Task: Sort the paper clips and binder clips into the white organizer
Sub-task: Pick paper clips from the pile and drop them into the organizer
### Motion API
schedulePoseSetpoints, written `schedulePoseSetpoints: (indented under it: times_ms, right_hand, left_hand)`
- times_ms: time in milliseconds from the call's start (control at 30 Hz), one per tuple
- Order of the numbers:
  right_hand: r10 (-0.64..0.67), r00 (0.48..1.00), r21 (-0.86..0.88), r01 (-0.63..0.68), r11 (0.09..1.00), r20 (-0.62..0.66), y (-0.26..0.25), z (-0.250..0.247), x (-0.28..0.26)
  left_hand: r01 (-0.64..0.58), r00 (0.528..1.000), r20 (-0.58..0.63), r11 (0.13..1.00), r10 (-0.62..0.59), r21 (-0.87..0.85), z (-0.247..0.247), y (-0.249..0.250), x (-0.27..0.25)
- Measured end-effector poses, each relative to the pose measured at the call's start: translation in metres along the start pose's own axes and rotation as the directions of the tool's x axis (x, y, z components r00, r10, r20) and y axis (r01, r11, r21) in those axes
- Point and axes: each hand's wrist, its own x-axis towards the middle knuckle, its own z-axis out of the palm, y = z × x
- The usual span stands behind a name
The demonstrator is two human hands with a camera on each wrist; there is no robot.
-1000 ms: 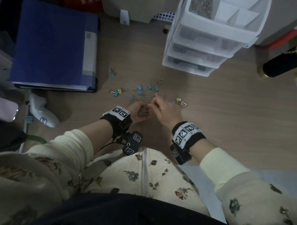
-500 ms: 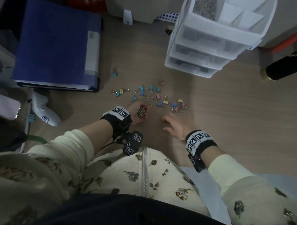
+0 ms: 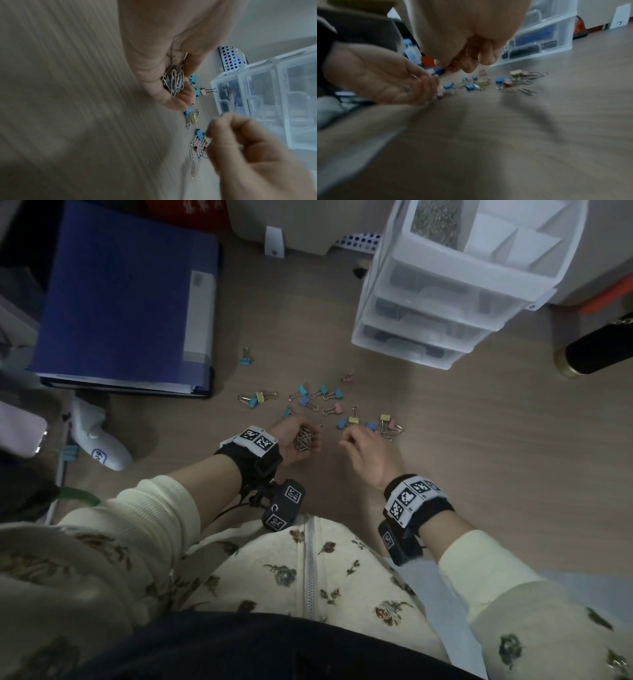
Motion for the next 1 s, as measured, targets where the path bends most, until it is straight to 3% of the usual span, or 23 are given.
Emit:
schedulePoseSetpoints:
  times_ms: [200,267,333,500,700,767,1000]
  right_hand:
    - [-0.151,0.981,0.118,0.165,0.979,-0.120,-0.048,-0.011,0.010]
    - [-0.182,0.970,0.132,0.203,0.970,-0.159,-0.049,-0.008,0.011]
    - [-0.130,0.979,0.099,0.147,0.984,-0.158,-0.041,-0.007,0.008]
    - [0.148,0.974,-0.062,-0.161,0.985,-0.172,0.008,-0.011,-0.011]
    - [0.450,0.880,-0.183,-0.472,0.862,-0.149,0.042,-0.008,-0.024]
    - [0.494,0.864,-0.198,-0.503,0.841,-0.098,0.045,-0.003,-0.023]
    - [0.468,0.884,-0.293,-0.450,0.844,-0.008,0.031,0.003,-0.018]
  left_hand:
    - [-0.036,0.988,0.148,0.999,0.039,-0.025,0.004,0.000,-0.007]
    - [-0.030,0.990,0.138,1.000,0.031,-0.003,0.006,0.001,-0.008]
    - [0.005,0.995,0.095,1.000,-0.007,0.020,0.006,0.001,-0.008]
    - [0.051,0.999,0.000,0.997,-0.051,0.061,0.004,0.002,-0.004]
    - [0.058,0.998,-0.011,0.996,-0.057,0.071,0.007,0.003,-0.006]
    - [0.054,0.999,-0.010,0.997,-0.054,0.063,0.007,0.003,-0.004]
    - [0.054,0.998,-0.032,0.997,-0.052,0.056,0.004,0.003,-0.001]
